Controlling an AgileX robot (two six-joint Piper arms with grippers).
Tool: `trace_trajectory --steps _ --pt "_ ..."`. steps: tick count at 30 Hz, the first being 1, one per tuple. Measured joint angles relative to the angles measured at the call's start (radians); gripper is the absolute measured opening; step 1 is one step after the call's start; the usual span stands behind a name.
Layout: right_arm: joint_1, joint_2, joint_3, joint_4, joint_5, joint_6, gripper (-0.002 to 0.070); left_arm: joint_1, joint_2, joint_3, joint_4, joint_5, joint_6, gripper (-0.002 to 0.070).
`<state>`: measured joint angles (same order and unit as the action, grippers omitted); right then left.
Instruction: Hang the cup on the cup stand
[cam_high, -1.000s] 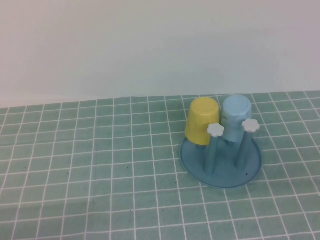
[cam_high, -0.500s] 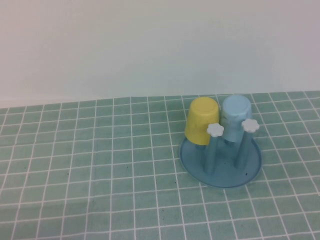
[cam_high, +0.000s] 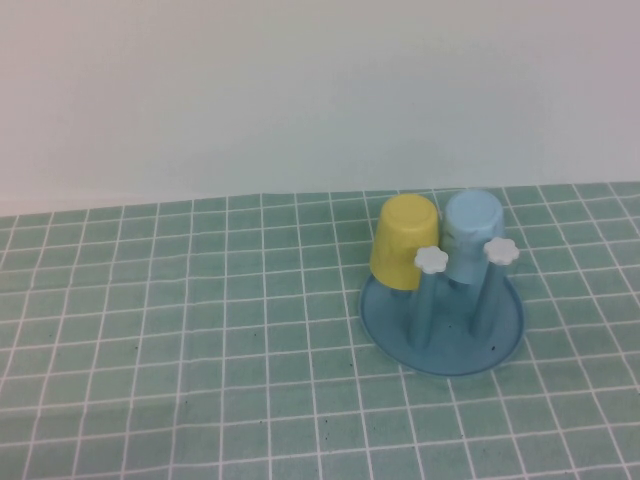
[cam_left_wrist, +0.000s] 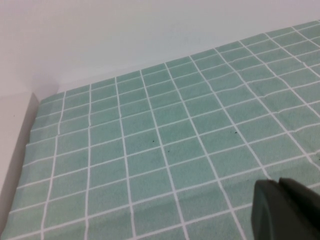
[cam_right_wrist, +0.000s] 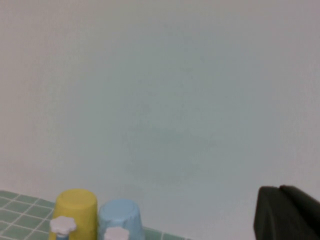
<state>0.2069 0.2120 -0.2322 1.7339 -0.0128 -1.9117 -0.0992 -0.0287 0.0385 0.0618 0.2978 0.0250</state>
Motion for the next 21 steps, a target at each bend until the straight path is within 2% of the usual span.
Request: trace_trajectory --steps 2,4,6,10,13,16,21 --pt "0.0 0.0 0.009 -0.006 0.0 0.069 -0.0001 0.0 0.0 0.0 0.0 0.0 0.0 0.0" --pt "0.0 0.0 0.021 -0.151 0.0 0.272 -0.0001 0.0 0.0 0.0 0.0 0.0 0.0 0.0" --pt "0.0 0.0 0.036 -0.452 0.007 0.567 -0.0001 0.0 0.0 0.0 0.0 0.0 0.0 0.0" --pt "0.0 -0.013 0.074 -1.163 0.053 1.327 -0.0001 0.0 0.0 0.0 0.0 0.0 0.0 0.0" --pt "0.0 -0.052 0.121 -1.51 0.083 1.673 -0.0001 0.0 0.0 0.0 0.0 0.0 0.0 0.0" --pt "0.0 -0.097 0.175 -1.688 0.096 1.837 -0.0001 0.0 0.0 0.0 -0.005 0.0 0.0 0.0" --pt "-0.031 -0.181 0.253 -1.751 0.105 1.912 -0.0001 0.0 0.0 0.0 -0.005 0.0 0.0 0.0"
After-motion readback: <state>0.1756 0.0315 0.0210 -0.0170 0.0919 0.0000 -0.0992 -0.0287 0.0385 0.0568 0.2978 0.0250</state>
